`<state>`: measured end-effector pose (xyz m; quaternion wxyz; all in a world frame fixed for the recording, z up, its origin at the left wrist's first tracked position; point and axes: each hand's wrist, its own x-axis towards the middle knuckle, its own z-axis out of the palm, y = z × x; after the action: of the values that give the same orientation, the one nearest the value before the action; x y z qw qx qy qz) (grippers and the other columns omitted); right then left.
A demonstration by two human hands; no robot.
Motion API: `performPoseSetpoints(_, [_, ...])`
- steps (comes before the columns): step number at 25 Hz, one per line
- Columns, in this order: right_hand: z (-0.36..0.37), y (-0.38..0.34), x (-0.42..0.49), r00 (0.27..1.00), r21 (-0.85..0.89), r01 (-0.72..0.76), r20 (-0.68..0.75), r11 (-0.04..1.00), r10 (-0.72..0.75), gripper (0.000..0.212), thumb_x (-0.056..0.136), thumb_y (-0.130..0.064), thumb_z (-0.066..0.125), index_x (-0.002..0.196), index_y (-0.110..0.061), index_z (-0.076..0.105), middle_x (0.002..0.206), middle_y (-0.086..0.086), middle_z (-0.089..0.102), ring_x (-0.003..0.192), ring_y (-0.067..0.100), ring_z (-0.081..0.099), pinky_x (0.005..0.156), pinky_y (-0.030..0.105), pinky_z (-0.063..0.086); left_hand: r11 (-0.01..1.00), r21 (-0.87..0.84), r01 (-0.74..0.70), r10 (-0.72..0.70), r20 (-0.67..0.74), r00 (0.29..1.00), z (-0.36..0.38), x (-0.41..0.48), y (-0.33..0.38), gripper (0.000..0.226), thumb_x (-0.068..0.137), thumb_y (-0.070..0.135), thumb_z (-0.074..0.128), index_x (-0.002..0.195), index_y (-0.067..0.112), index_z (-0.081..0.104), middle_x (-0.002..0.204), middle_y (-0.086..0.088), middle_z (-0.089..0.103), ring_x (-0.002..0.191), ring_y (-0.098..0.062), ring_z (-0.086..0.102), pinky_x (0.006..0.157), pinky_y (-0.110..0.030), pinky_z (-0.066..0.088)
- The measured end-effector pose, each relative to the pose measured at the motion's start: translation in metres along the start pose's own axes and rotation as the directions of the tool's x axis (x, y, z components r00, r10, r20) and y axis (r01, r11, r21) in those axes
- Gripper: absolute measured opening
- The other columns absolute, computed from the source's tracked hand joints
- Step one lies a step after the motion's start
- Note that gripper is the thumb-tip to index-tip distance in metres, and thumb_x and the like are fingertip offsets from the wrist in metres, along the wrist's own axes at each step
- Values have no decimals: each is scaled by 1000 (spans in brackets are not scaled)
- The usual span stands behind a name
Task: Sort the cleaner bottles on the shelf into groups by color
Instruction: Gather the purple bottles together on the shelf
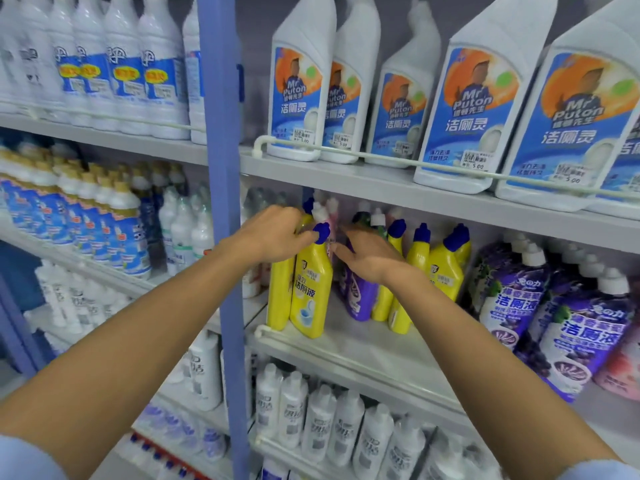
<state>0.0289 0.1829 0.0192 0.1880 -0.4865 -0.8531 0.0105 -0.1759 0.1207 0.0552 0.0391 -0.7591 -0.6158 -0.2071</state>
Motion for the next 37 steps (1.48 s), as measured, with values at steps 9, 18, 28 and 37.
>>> performPoseSetpoints(9, [-5,23,60,996,127,28,-83,991,-17,28,105,-35,43,107,-12,59,105,17,62,100,30,58,77,27,31,993,-31,118,-117,45,992,14,64,-9,42,101,48,49,72,18,45,89,-7,58,88,-28,54,83,-35,46])
performPoseSetpoints(18, [16,34,137,992,144,-9,-126,990,27,37,98,-31,59,126,-7,61,127,15,64,119,30,58,81,20,31,1000,-24,9,-10,-40,999,38,113,-24,27,92,42,68,101,19,76,106,-4,70,102,-23,64,77,-25,40])
performPoseSetpoints(28, [29,26,137,966,168,-52,-242,984,93,35,97,-29,59,121,-3,62,126,20,63,119,34,57,88,30,40,949,-308,63,-83,-53,995,44,112,-31,24,82,36,81,94,16,76,93,-3,76,92,-22,71,89,-39,58])
performPoseSetpoints(37, [21,23,95,931,109,-141,-325,984,169,18,92,-18,59,101,-5,68,107,16,68,105,32,62,70,25,28,965,-261,22,-39,-61,997,37,106,-38,22,89,29,75,103,12,74,109,1,73,107,-20,65,95,-27,48])
